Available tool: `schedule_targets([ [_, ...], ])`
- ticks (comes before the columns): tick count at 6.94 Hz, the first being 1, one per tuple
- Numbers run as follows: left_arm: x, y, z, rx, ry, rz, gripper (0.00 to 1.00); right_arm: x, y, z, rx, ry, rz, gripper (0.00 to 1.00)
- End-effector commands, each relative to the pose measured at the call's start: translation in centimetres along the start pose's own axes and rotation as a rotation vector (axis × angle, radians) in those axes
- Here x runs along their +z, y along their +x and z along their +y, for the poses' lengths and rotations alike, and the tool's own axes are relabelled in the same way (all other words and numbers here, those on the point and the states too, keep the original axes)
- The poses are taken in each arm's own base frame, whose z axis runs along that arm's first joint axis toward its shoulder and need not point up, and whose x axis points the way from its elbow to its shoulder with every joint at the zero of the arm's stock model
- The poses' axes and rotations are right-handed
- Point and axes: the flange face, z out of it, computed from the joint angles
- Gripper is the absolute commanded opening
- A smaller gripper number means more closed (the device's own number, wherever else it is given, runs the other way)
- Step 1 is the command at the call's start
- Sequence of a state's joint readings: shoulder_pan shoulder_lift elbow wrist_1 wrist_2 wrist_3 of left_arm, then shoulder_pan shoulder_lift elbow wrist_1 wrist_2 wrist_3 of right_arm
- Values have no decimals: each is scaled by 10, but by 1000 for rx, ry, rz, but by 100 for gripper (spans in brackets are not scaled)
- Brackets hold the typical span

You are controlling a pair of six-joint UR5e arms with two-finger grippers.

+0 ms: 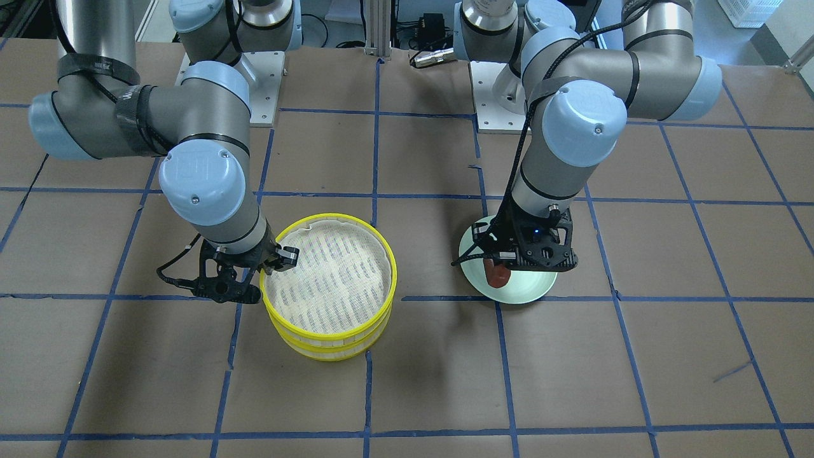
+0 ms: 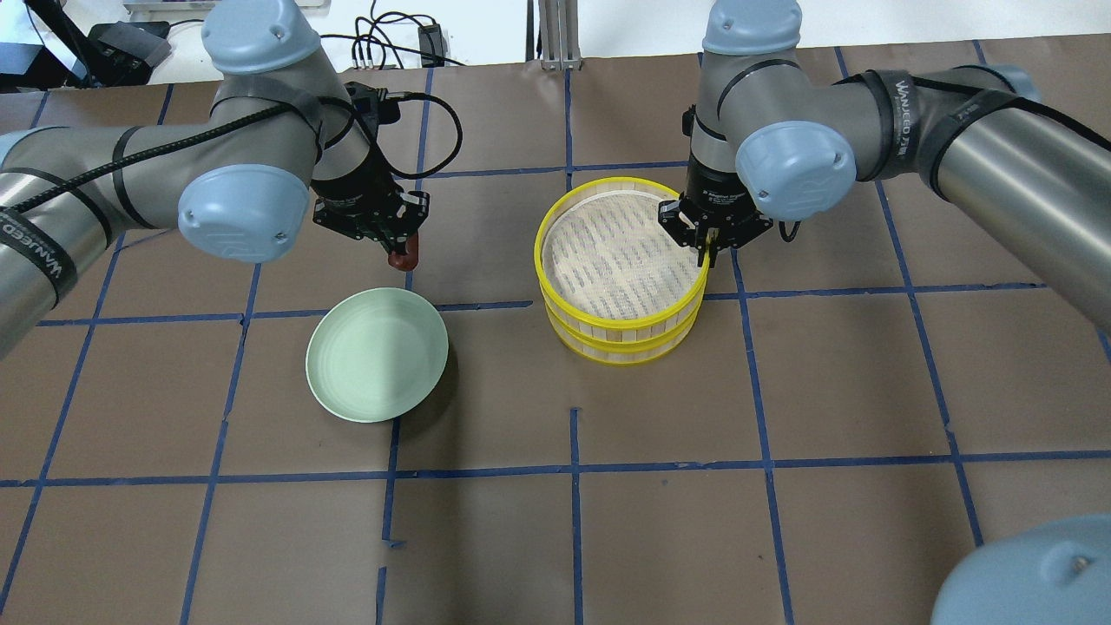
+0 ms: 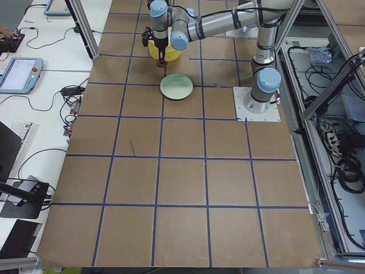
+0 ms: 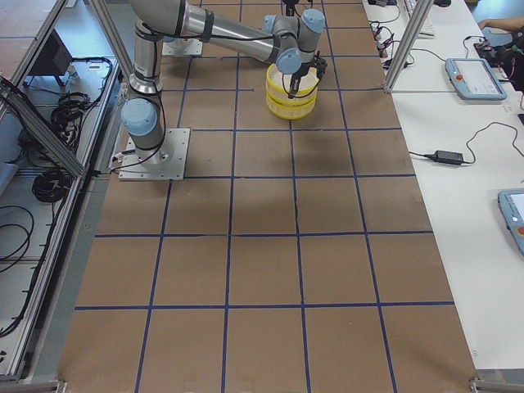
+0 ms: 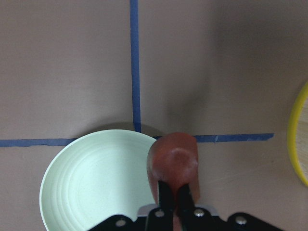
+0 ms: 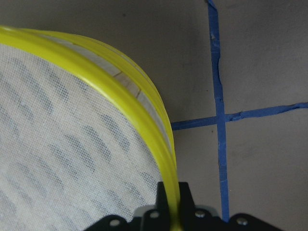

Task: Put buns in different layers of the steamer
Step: 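Lift red-brown bun with left gripper while right gripper releases steamer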

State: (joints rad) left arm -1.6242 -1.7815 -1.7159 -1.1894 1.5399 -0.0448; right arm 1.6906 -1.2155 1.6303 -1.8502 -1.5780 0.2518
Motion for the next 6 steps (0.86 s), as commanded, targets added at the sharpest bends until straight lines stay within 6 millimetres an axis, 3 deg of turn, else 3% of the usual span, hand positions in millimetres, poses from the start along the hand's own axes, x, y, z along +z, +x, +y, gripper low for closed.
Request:
schedule_targets([
  [1,-14,8,8,13,11,7,3,4,1,1,-9,-10,8,12],
  [3,-27,9,14,22,29,14,3,4,5,-1,-8,-7,3,12],
  [6,-29,7,15,23,32,15,3,3,4,-3,0,7,-10,15],
])
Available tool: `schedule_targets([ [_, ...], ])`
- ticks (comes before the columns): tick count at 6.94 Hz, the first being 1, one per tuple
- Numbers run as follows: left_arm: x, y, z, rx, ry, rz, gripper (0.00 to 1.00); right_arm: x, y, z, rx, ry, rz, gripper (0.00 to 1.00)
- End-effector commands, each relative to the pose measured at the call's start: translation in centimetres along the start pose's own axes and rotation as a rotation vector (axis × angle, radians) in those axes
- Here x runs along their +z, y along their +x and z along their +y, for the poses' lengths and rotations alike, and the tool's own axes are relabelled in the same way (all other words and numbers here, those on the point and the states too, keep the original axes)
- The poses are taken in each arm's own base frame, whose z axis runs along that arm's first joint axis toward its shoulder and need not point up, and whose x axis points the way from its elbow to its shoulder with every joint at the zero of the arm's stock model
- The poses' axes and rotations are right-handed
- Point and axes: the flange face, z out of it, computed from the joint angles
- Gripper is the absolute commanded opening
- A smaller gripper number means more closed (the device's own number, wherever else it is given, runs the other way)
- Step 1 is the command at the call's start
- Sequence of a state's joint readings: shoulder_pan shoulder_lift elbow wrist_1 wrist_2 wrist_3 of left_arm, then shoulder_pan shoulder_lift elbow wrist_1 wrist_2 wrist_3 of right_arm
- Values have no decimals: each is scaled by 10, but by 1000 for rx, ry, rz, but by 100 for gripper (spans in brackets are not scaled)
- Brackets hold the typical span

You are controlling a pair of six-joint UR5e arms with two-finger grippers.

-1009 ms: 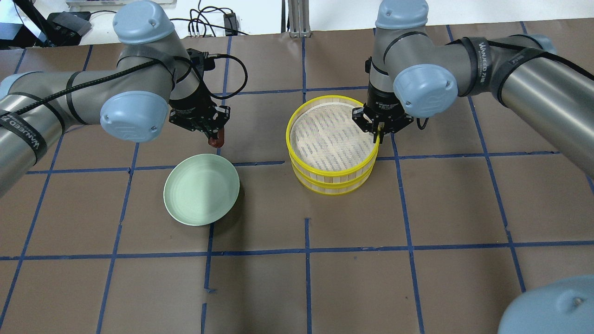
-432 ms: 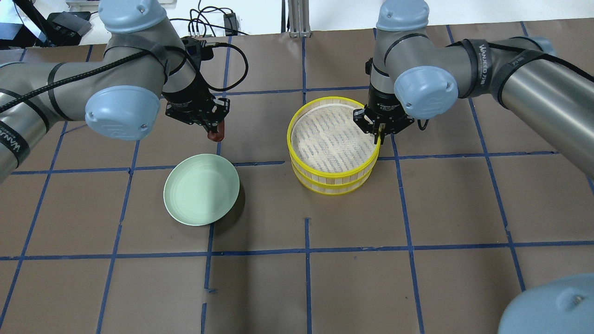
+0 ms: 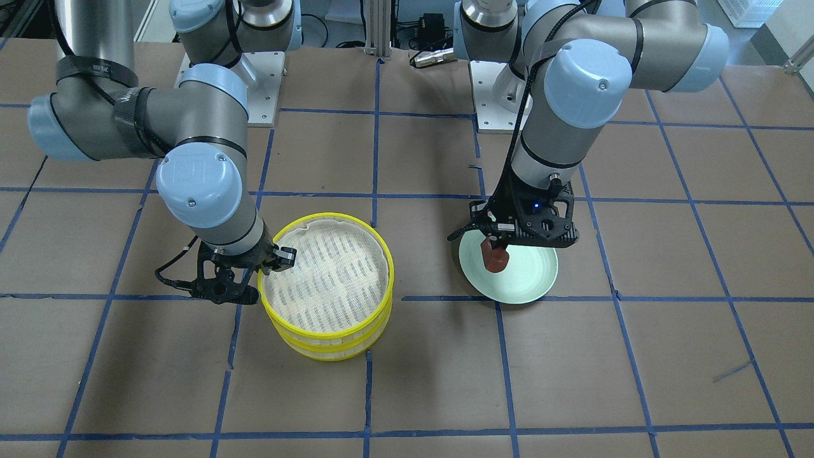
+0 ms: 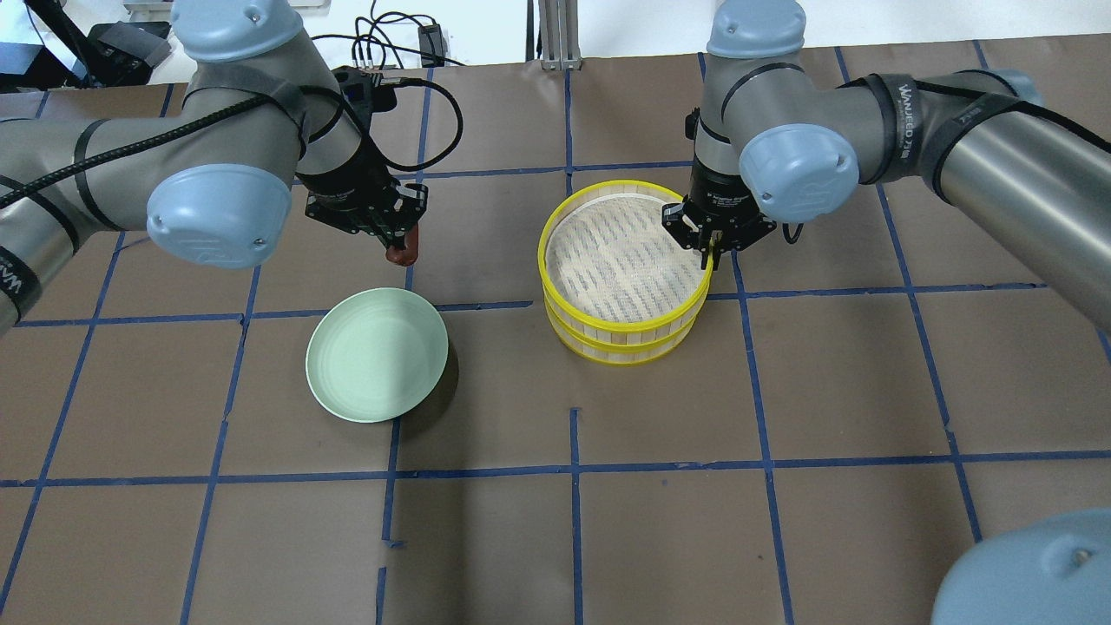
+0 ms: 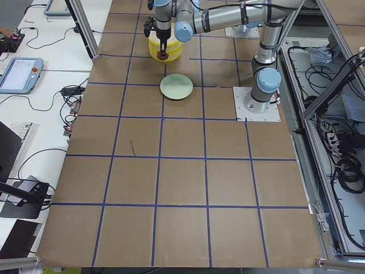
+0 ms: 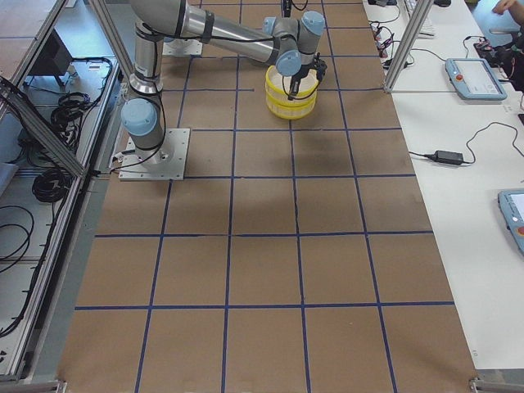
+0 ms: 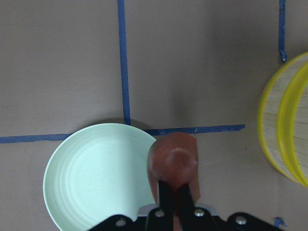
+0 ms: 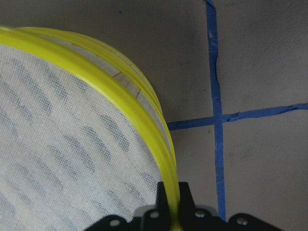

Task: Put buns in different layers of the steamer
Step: 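Lift red-brown bun with left gripper while right gripper releases steamer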

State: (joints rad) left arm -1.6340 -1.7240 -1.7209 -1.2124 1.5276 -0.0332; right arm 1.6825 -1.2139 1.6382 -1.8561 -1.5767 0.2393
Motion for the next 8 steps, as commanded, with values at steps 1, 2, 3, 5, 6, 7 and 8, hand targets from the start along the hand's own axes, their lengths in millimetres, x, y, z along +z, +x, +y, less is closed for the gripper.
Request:
schedule_targets([
  [1,0,-2,-2,-1,0,3,3,1,-1,-3,3,15,-13,15],
  [2,-2,-4,-3,1,3,3,3,4,-1,-4,3,11,-11,22],
  [3,-2,-4,-3,1,0,1,3,4,0,-3,3,11,-6,22],
  [5,-2,-4,-3,19,-1,-1,3,2,2,-3,3,11,-3,28],
  [6,-2,-4,-3,21,-1,1,3,1,3,-4,0,16,-1,68],
  [7,-2,-5,-3,19,1,1,3,-11,9,-8,-2,35,-7,100],
  [8,3,1,-1,13,-8,13,3,-55,40,-11,47,85,-36,100],
])
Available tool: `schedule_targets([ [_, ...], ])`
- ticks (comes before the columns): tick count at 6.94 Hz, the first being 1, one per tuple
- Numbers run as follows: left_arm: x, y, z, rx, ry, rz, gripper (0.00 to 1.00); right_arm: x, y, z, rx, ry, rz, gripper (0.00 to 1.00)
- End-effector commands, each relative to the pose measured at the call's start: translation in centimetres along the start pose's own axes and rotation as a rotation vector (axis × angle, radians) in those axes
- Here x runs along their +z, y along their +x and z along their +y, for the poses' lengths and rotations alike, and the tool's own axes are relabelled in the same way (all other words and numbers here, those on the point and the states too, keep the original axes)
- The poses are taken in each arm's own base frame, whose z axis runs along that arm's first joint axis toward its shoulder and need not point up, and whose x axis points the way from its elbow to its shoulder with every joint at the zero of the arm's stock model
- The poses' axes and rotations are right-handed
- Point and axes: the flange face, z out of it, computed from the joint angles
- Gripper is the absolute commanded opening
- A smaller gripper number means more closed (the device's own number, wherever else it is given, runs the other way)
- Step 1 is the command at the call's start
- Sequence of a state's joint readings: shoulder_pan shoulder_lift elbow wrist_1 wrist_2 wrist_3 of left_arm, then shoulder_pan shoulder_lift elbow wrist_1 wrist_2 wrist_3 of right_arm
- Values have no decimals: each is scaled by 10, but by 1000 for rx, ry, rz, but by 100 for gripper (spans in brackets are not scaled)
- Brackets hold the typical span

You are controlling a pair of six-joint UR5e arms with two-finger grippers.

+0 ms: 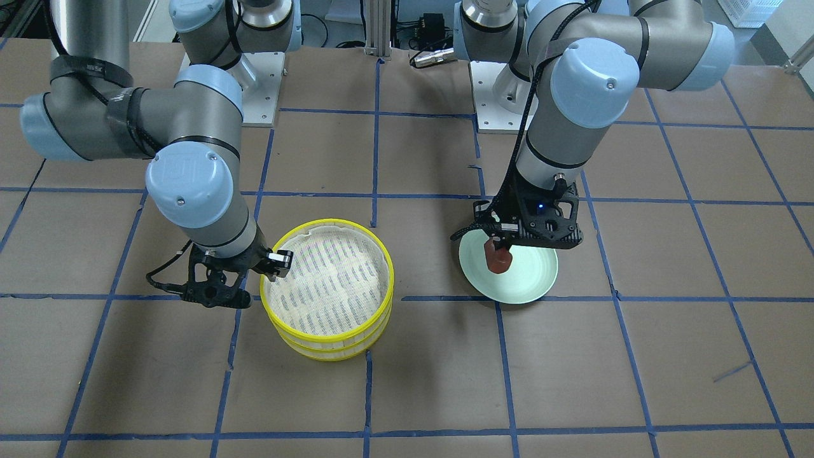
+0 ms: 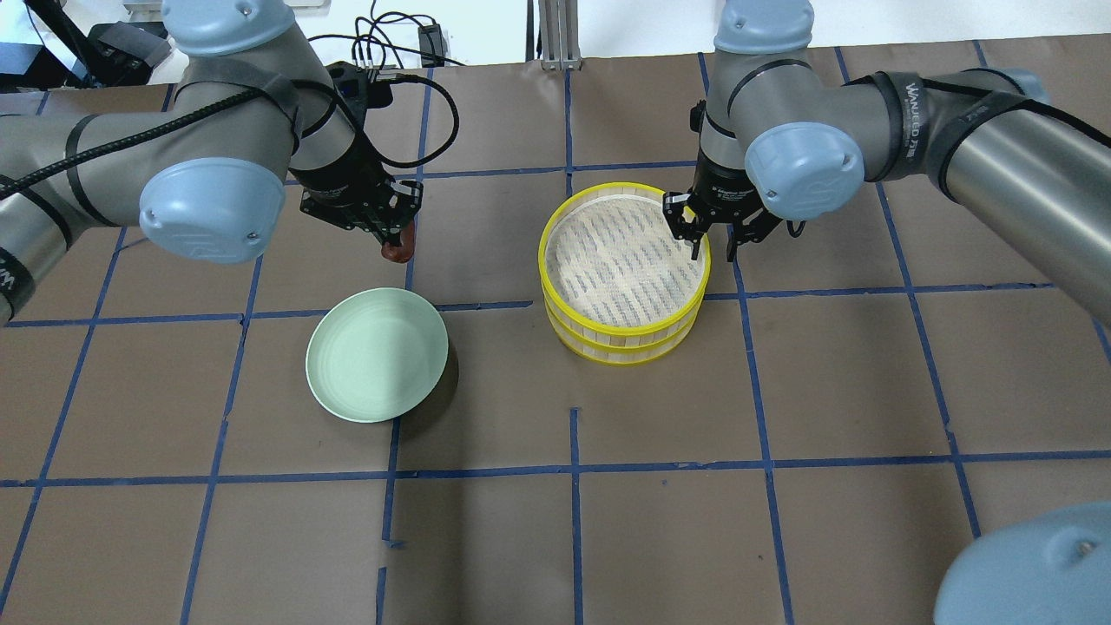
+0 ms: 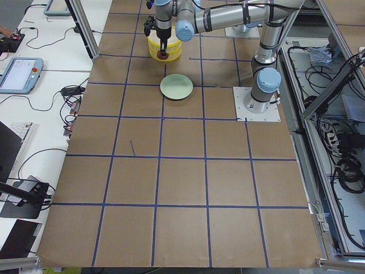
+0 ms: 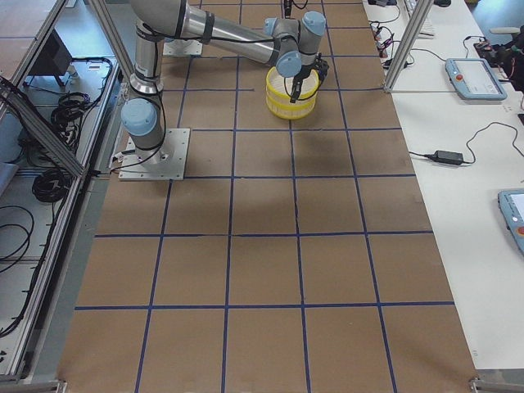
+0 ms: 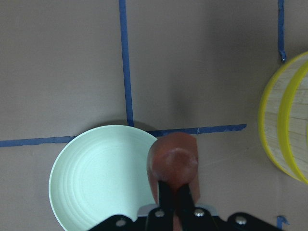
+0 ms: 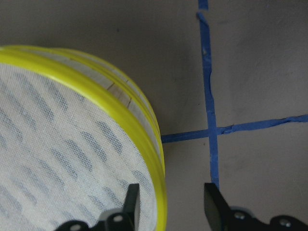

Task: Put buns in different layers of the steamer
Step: 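Release red-brown bun onto top tier with left gripper while right gripper rises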

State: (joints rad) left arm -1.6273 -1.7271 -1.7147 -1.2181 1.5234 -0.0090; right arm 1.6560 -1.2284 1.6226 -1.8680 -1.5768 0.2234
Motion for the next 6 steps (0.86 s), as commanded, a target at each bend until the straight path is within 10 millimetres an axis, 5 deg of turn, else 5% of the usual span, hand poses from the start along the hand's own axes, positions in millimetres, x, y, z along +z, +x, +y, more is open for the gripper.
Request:
schedule_targets([
  [1,2,12,0,-7,2,32,3,-92,51,12,11,27,-24,100],
  [2,-5,28,0,-45,22,43,3,-158,57,38,9,44,-25,100],
  [3,-15,50,-9,-74,41,74,3,-205,52,57,-6,45,-26,100],
  [4,-18,69,-9,-92,46,82,3,-216,48,70,-20,35,-24,100],
  [6,-10,118,-10,-153,54,220,3,-192,49,72,-28,-8,-23,100],
])
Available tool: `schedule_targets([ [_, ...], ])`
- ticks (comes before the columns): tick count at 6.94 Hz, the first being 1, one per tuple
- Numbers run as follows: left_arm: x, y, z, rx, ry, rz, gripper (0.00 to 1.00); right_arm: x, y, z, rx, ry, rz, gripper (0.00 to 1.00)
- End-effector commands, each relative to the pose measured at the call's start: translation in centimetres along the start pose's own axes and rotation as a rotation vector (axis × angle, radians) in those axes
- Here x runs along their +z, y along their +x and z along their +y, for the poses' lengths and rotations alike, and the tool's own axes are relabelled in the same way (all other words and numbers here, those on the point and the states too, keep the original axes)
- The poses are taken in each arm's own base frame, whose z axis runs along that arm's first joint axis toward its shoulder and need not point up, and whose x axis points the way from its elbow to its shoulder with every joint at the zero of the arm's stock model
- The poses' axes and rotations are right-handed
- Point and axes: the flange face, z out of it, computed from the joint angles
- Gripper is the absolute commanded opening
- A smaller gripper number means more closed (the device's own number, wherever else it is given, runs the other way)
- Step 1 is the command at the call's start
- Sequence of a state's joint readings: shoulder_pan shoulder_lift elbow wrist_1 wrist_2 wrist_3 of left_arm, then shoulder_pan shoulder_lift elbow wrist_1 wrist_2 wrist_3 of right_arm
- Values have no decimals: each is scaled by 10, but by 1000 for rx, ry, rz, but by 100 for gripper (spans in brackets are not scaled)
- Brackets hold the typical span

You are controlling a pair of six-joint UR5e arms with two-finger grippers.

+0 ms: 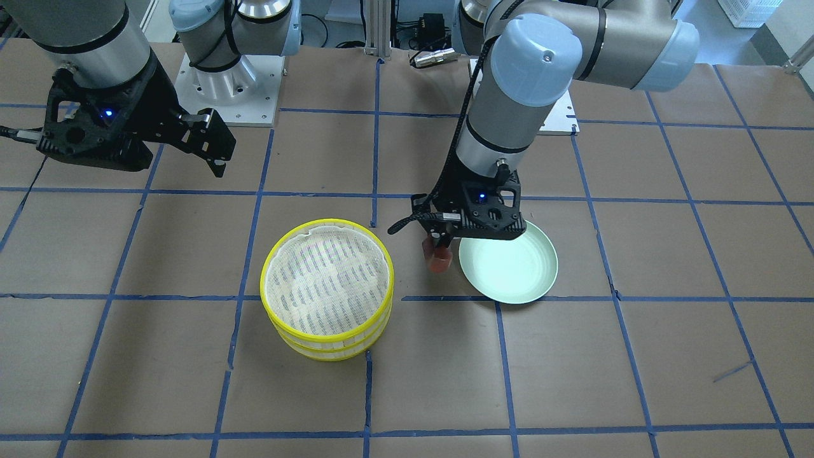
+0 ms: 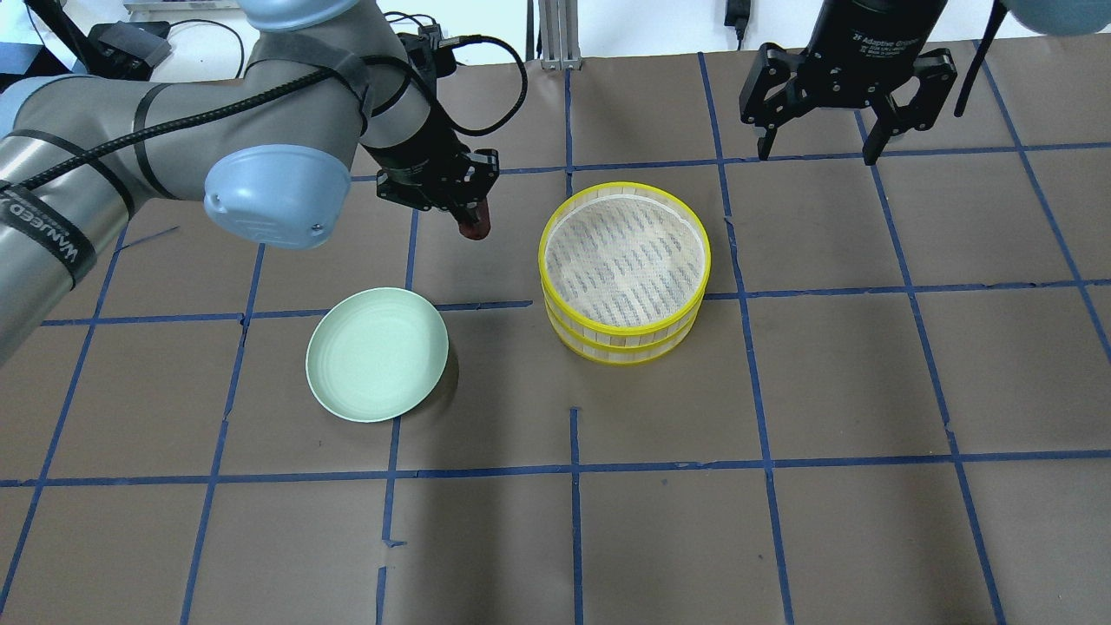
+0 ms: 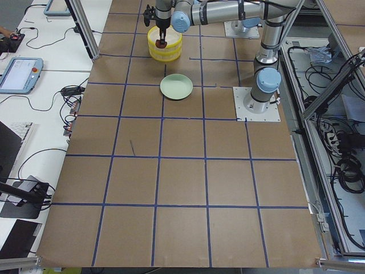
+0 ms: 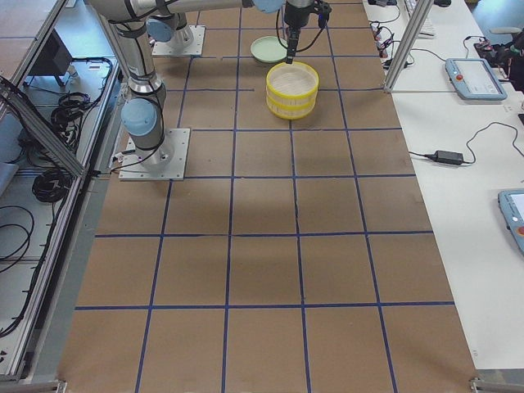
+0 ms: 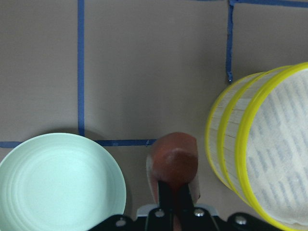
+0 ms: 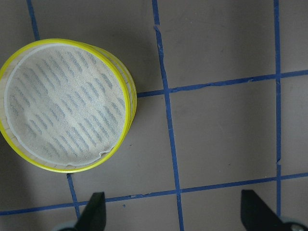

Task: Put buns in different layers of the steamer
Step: 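Release red-brown bun onto top tier with left gripper while right gripper rises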

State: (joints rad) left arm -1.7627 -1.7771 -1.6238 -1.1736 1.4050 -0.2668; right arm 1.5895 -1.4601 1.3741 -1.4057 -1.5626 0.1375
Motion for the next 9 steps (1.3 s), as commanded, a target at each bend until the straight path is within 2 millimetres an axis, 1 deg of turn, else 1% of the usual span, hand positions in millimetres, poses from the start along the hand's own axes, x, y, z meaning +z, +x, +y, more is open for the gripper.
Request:
schedule_targets([
  [1,31,63,7,-38,43,129,3,14,-1,0,-5,0,-2,100],
  [2,51,88,13,-46,42,140,3,13,-1,1,-8,12,5,100],
  [3,62,98,17,-74,21,136,31,13,-2,-3,-16,39,-4,100],
  [4,63,101,20,-93,20,133,99,12,-2,-4,-38,48,-7,100],
  [5,62,101,20,-96,21,129,100,14,2,-6,-97,45,-7,100],
  [6,51,99,19,-49,42,133,100,13,0,-4,-98,47,-4,100],
  [7,43,79,12,92,72,71,100,14,0,-4,-99,45,-2,100],
  [8,37,24,-16,187,61,-35,100,14,0,-4,-99,45,-3,100],
  [9,15,-40,-38,224,25,-65,100,14,0,-4,-99,45,-2,100],
])
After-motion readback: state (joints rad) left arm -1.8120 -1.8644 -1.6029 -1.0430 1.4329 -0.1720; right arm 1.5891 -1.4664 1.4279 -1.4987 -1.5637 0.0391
